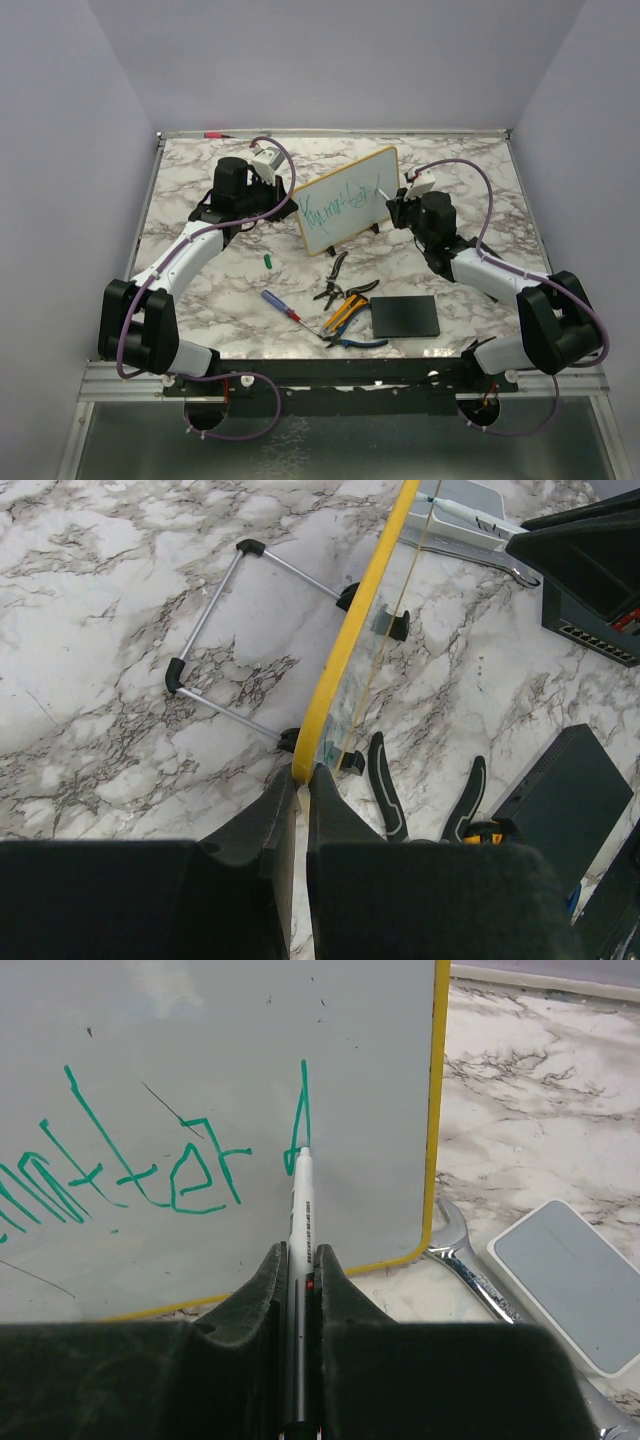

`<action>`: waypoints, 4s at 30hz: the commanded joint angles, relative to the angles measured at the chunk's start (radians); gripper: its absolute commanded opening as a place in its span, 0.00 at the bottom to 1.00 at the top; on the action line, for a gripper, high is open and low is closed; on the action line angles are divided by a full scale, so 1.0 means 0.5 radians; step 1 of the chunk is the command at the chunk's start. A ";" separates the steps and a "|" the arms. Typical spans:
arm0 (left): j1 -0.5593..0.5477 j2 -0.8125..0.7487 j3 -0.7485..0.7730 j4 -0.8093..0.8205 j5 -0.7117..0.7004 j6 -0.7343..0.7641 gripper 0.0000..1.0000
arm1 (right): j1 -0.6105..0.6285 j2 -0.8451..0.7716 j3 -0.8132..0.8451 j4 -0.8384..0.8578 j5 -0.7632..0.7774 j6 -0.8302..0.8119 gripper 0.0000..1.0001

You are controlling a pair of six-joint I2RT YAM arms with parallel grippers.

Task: Write a sentence on the whiteboard
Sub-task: Write on the whiteboard at the whiteboard stand.

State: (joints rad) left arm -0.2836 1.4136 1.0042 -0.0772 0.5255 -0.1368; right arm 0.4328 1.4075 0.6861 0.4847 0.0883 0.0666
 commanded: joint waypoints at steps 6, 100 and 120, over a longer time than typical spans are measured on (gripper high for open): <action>-0.005 -0.040 0.029 -0.015 -0.051 0.046 0.03 | 0.014 0.047 -0.069 0.049 0.020 0.055 0.01; -0.004 -0.045 0.026 -0.016 -0.052 0.047 0.03 | 0.014 0.071 -0.029 0.135 -0.029 -0.028 0.01; -0.004 -0.052 0.023 -0.017 -0.054 0.052 0.03 | 0.013 0.090 -0.074 0.062 0.059 0.015 0.01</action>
State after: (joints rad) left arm -0.2836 1.4117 1.0042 -0.0795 0.5255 -0.1337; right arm 0.4328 1.4315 0.6674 0.5297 0.0967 0.0601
